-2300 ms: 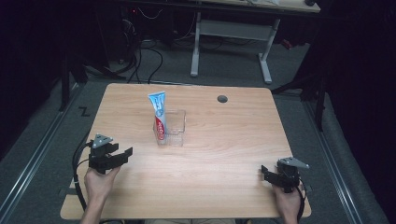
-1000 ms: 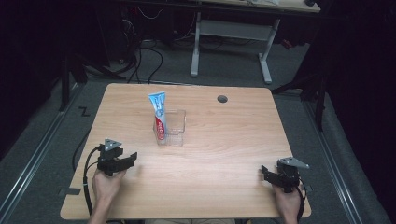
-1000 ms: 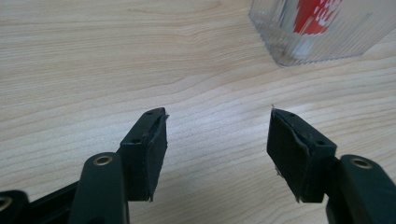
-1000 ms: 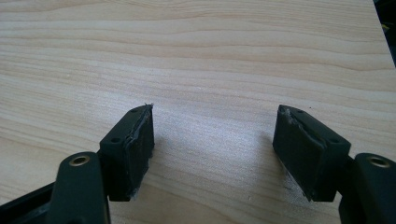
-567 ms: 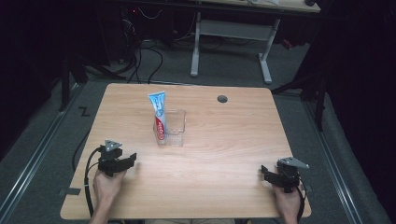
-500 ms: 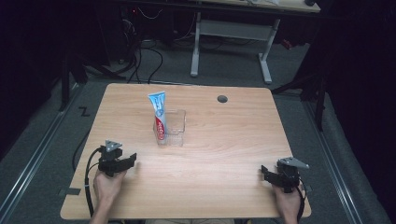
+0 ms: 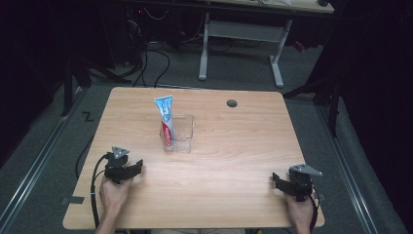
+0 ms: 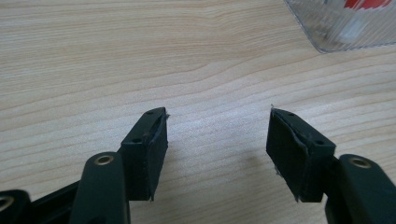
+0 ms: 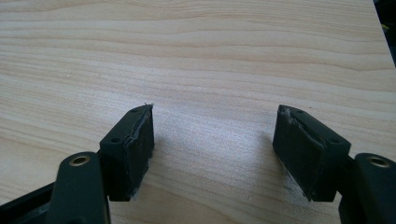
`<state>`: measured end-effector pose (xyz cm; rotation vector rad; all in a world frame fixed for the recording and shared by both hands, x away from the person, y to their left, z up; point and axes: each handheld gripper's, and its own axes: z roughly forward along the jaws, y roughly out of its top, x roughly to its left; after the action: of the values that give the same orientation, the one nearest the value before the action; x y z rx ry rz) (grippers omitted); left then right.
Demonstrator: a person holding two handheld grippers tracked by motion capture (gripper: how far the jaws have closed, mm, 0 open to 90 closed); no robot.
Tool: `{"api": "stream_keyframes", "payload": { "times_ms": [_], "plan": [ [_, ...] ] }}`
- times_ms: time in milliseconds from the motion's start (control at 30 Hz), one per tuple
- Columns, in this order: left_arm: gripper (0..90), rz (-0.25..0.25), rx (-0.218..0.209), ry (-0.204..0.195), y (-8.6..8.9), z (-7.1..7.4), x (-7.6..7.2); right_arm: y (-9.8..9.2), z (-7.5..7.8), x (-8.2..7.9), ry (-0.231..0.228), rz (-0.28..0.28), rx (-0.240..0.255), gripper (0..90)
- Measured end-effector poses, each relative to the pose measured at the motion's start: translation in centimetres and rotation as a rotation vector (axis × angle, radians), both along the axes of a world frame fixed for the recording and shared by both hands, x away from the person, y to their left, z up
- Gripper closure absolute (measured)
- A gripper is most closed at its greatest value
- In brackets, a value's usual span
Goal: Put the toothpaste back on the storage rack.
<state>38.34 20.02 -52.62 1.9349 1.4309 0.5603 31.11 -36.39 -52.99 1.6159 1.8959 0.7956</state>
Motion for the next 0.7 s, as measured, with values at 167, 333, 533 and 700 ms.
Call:
{"api": "stream_keyframes", "payload": {
  "times_ms": [167,333,533,700],
  "plan": [
    [38.7,0.003,0.014,0.001,-0.16,-0.28,0.22,0.00,0.00,0.00,0.000,0.000,0.000,29.4],
    [38.3,0.005,0.032,-0.003,-0.42,-0.55,0.31,0.00,0.00,0.00,0.000,0.000,0.000,29.4],
    [37.4,0.006,0.026,-0.017,-0.60,-0.72,0.41,0.00,0.00,-0.01,0.000,0.000,0.000,29.4],
    [36.2,0.016,0.017,-0.046,-0.63,-1.03,0.37,0.00,0.00,-0.01,0.000,0.000,0.000,29.4]
  ]
}}
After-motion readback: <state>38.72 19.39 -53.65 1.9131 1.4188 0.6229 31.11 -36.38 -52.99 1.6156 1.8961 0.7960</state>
